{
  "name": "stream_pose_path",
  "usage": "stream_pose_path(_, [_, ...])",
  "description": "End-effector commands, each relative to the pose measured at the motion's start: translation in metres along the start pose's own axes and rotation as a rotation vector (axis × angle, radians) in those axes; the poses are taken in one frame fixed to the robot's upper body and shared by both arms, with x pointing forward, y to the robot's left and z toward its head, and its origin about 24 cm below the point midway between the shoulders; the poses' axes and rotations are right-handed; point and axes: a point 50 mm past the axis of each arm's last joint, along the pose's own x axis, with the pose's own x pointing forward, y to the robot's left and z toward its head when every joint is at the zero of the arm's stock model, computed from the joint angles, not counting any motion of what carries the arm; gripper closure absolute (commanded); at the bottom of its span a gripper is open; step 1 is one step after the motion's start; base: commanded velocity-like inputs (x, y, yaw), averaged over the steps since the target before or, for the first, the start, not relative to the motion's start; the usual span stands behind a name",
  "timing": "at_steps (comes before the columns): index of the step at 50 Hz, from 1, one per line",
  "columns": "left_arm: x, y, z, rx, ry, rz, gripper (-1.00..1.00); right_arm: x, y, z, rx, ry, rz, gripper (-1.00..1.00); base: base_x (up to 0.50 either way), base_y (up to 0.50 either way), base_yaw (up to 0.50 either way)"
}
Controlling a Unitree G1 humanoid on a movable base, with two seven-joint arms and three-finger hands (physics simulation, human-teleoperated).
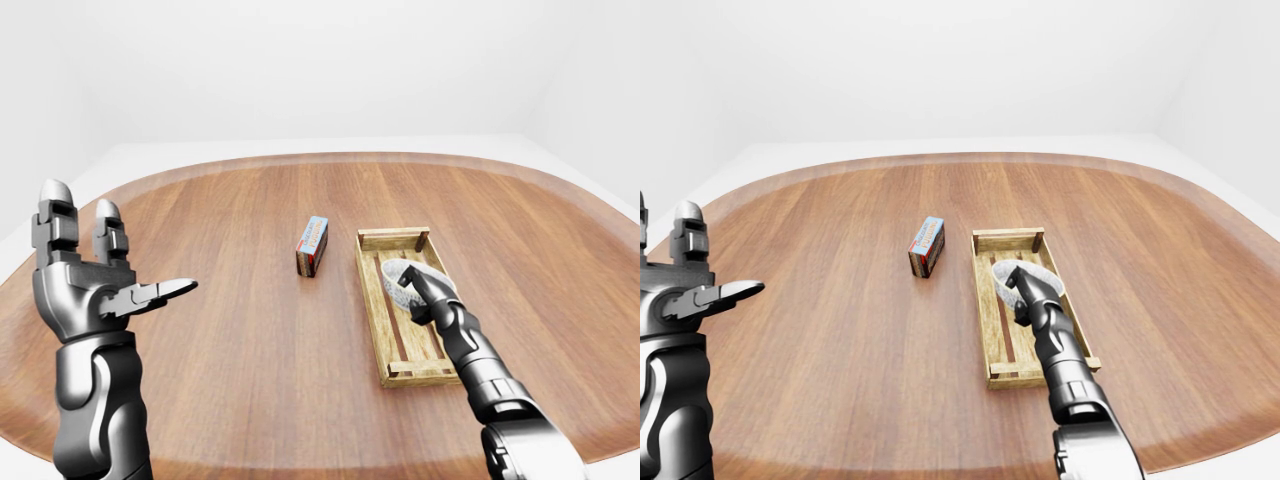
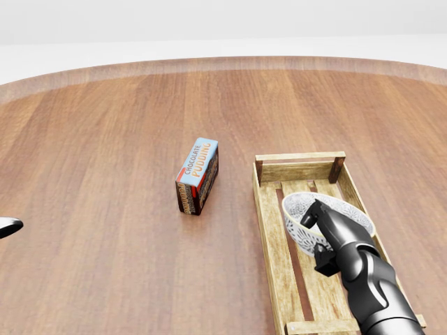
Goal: Pick up the bowl on the left and put it in the tray.
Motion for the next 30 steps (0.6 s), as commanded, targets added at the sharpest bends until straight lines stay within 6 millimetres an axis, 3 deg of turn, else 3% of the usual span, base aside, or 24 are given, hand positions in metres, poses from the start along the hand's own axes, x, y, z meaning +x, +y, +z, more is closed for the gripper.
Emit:
stream_pose_path(1, [0.000,0.000,-0.002,0.001,0.009,-0.002,-1.00,0.002,0.003,-0.006,-0.026,0.038,-0.028,1.00,0.00,0.00,0.00])
stream_pose_path(21, [-0.001,0.000,0.001,-0.003,-0.005,-0.002,-1.00,0.005,0.015,-0.009,-0.002,0.074,-0.016,0.99,0.00,0.00,0.00])
stream_pose_path(24, [-0.001,0.000,0.002,-0.004,-0.008,-0.002,-1.00,0.005,0.015,-0.009,-0.002,0.072,-0.014,-1.00,0.00,0.00,0.00])
stream_pose_path(30, [0.000,0.000,0.000,-0.003,0.001,-0.002,-1.00,0.005,0.017,-0.010,0.005,0.075,-0.007,-1.00,0.00,0.00,0.00])
